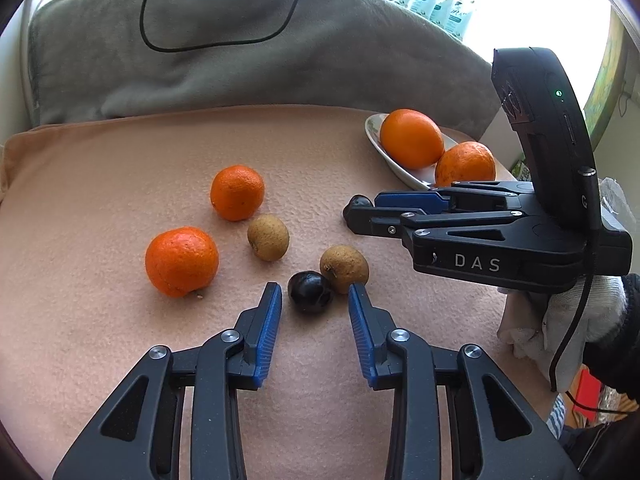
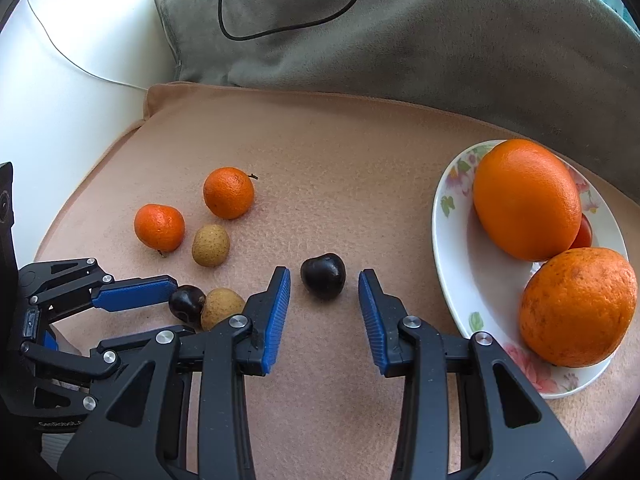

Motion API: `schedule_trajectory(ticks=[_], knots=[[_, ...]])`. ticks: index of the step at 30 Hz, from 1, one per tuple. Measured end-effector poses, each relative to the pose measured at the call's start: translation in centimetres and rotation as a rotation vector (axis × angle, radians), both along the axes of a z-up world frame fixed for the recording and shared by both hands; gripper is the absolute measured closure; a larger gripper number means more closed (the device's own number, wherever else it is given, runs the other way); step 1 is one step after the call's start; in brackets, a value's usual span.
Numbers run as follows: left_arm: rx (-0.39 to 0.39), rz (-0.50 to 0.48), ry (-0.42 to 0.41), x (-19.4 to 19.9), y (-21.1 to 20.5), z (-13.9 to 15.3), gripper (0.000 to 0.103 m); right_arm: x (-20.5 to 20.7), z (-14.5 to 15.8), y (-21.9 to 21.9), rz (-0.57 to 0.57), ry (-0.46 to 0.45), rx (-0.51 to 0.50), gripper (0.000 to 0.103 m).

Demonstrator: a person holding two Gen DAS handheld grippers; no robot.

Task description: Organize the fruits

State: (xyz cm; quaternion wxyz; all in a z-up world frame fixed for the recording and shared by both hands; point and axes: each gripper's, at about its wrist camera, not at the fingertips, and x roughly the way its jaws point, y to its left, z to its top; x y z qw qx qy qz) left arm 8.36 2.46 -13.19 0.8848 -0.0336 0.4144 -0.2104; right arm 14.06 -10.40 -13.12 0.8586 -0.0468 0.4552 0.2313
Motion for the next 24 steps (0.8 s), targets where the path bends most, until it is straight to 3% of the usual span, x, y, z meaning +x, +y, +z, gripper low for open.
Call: schedule_trajectory(ticks=[10,14,24], knots=[[0.01,-0.004,0.006,0.7,-0.5,-0.2,0.081,0.8,-0.8,1.4,0.005,0.007,-0.008,0.07],[0.015,-0.001,0.004,0.8,-0.7,-0.3,0.081,0.7,-0.8,1.4,0.009,0.003,-0.014,0.078],[-0.004,0.019,-0.007,0.5,0.0,0.0,0.082,0.4,-0.2,0.8,0.008,-0.01,0.001,0.079]])
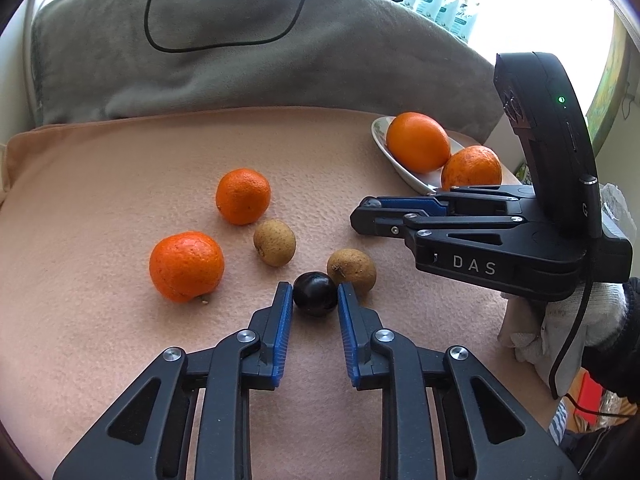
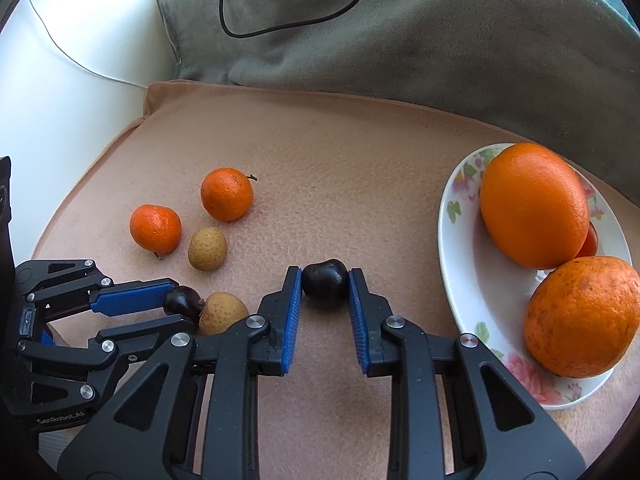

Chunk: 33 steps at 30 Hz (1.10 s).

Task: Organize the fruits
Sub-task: 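Lift both held dark plums and carry them over the plate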

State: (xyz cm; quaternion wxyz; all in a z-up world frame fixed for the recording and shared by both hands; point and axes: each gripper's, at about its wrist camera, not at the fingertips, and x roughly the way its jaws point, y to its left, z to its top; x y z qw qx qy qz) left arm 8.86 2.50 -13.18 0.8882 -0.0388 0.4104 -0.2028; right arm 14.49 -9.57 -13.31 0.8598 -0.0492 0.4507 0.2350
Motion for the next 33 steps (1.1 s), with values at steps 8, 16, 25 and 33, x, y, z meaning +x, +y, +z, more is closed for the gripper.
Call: schedule_trajectory(ticks=[8,16,25,33], knots=[[-0.014,0.027,-0.022,-0.7,0.9,1.1,0.082,-1.2,1.5,-1.1,0.0,-0.02,0.039,0.079],[-0.031,0.039,-0.065,-1.3,1.0,2.9,0.082,-2.9,3.9,-3.1,-0.007,-0.058,0.083,0.079],[-0.066,0.024,-0.107,-0.5,-0.7,4.7,0.082,-4.5,6.5,-6.6,-0.041,-0.117,0.127,0.079],[-0.086,-0.01,-0.135,0.5,-3.0,6.2,0.082,-4.9,8.3,-10.9,-0.109,-0.158,0.146,0.079]])
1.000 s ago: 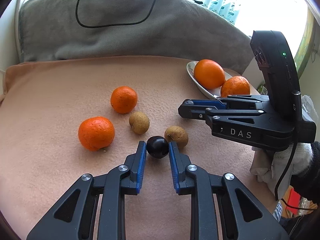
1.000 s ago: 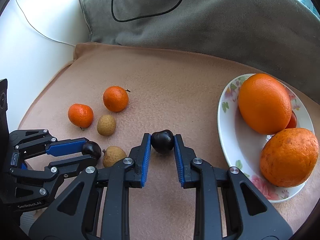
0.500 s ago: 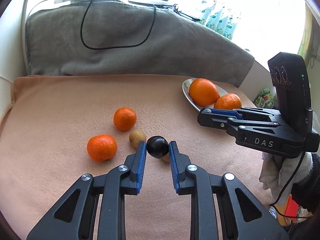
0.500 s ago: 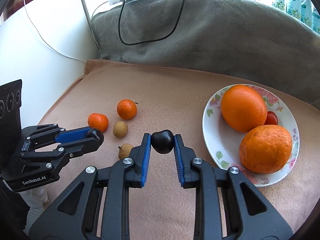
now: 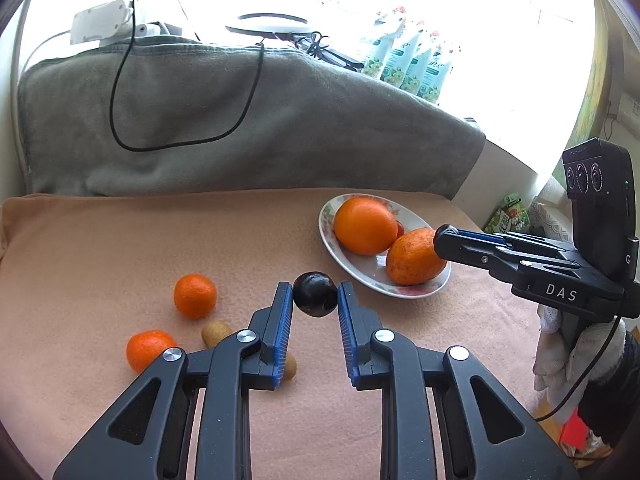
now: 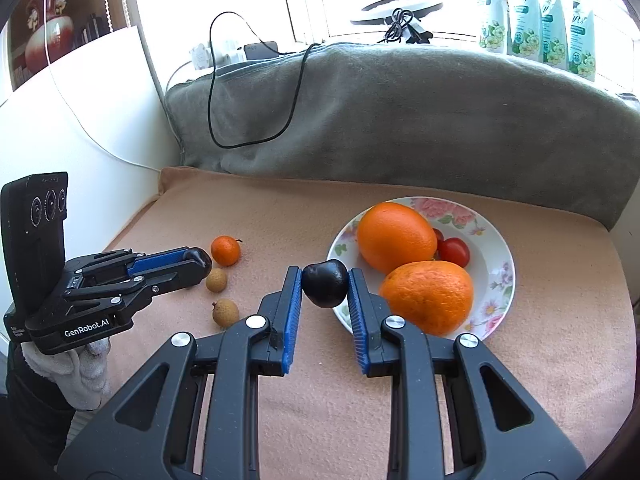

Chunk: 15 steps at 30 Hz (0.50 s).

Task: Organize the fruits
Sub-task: 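Lift both held dark plums and carry them over the plate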

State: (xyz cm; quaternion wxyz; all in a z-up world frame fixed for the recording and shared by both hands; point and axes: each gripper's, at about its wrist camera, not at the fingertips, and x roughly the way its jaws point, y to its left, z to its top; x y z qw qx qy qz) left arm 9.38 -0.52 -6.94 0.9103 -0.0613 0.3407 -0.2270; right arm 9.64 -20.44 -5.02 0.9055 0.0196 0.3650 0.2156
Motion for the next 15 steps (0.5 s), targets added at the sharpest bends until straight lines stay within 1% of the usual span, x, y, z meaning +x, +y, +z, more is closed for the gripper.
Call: schedule_trajectory(ticks=[7,15], knots=[[-0.001,-0.037,0.003,1.1,-2.5,0.1,0.082,0.5,0.7,-3.5,-0.062,-0.014,0.007,0.079],[0.0,-0.064,0.016,2.3,-4.8,-0.2,0.082,1.8,0.2,-6.6,-0.112,0.001,0.022,0.079]])
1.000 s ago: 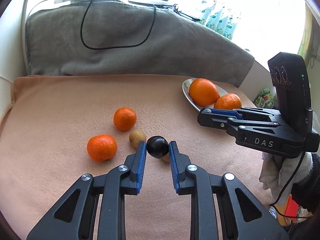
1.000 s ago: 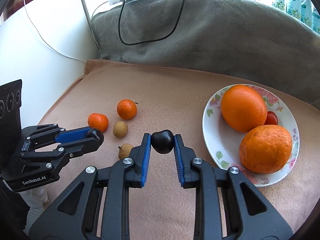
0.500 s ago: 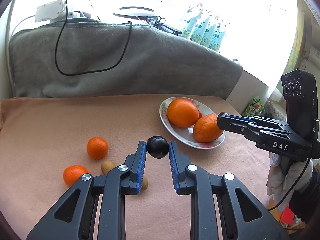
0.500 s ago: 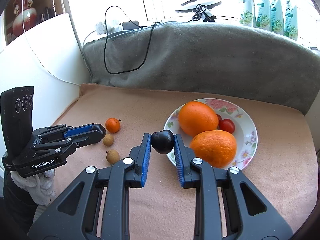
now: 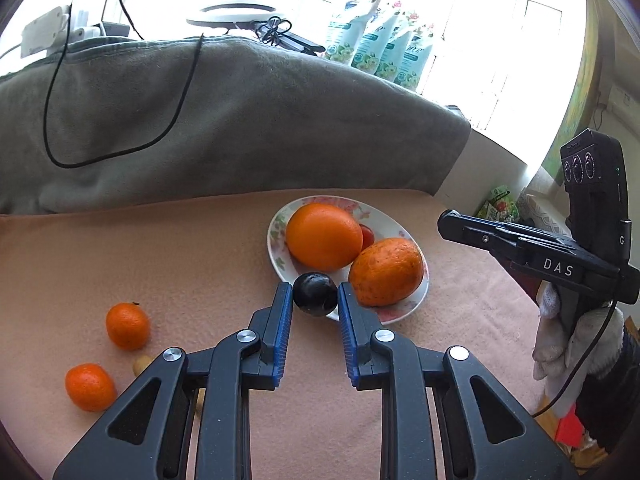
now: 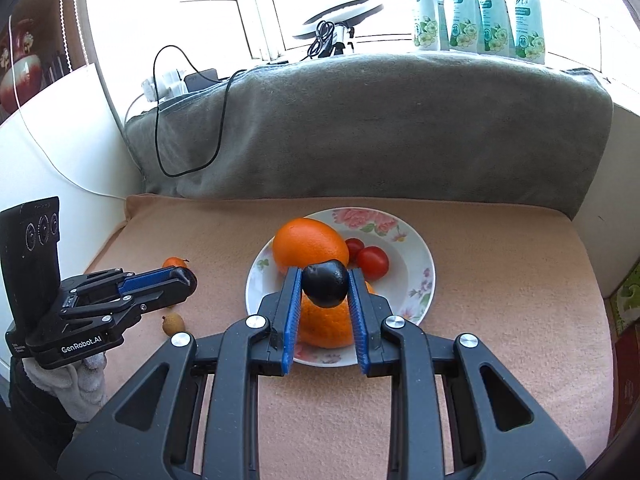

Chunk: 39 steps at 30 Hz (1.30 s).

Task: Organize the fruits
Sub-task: 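Lift both held dark plums and carry them over the plate, then open both grippers to release the dark plums onto the plate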

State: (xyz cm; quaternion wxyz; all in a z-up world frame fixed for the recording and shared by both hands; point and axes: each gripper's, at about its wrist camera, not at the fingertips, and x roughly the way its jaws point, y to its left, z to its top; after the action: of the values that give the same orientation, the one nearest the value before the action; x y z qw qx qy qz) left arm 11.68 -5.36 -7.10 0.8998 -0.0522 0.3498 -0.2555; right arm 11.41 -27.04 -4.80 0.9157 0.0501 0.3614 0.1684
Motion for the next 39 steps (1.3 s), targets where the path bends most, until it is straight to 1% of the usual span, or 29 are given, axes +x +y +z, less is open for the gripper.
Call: schedule_trajectory(ticks=[11,23,29,39], knots=[[0.017,-0.03,0.03,1.4,-2.4,-1.0,0.082,2.6,-1.4,-2.2,-0.032,0.035,0.001,0.079],[0.047,-0.04,0.052,2.9,-4.0,-2.0,0.082,5.0,-3.2,-2.8,-0.042,0.081,0.003,0.079],[0.054,-0.043,0.058,3.2,-4.3,-2.3,0.082,5.5,-3.6,-2.8,-0.04,0.095,0.013,0.079],[0.059,-0.034,0.056,3.6,-4.3,-2.6,0.081,5.7,-3.5,-2.5,-0.035,0.092,0.012,0.079]])
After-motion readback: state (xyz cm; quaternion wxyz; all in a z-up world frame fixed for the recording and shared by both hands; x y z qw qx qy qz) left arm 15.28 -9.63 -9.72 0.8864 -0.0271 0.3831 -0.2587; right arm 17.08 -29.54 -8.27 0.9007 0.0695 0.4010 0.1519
